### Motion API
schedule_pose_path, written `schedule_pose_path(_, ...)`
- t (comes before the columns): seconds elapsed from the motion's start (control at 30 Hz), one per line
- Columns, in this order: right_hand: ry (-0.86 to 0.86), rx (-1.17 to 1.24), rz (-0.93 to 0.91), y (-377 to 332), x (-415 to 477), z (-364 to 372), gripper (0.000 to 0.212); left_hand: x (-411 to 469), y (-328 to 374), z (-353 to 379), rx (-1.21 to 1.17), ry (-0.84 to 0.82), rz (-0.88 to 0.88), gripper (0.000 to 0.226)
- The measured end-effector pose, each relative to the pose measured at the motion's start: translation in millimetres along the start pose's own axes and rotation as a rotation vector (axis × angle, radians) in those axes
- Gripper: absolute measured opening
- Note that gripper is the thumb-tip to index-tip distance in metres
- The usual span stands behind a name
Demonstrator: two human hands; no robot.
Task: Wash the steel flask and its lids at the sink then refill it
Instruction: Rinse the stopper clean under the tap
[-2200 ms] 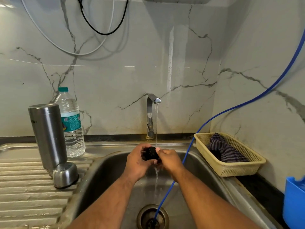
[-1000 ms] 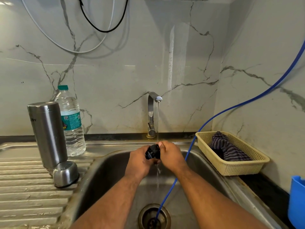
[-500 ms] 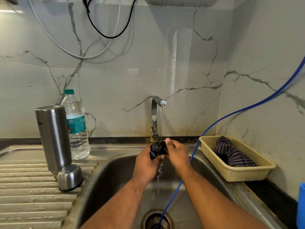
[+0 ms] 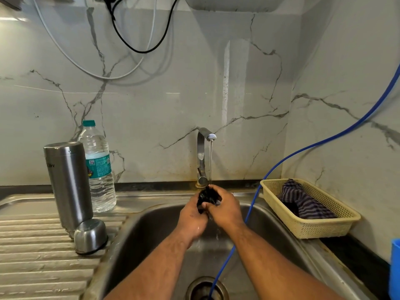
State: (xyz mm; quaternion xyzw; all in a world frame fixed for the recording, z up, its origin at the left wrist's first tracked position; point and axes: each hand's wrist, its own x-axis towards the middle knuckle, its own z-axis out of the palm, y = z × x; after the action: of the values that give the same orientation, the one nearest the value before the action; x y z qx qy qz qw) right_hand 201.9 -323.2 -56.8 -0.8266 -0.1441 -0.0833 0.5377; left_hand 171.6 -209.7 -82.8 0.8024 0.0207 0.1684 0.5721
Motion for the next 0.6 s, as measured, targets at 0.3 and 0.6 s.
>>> schedule_pose_path(0.3,0.026,0.07,0.04,4.9,-0.7,-5.8,0.053,-0.5,-2.0,2.4,0.065,-0.072,0.081,0.062)
schedule_pose_path(0.6,-0.08,0.674,0.438,-1.3,-2.1,0.5,0.032,-1.6,5.1,-0.4,0.13,0.124,0.181,0.058)
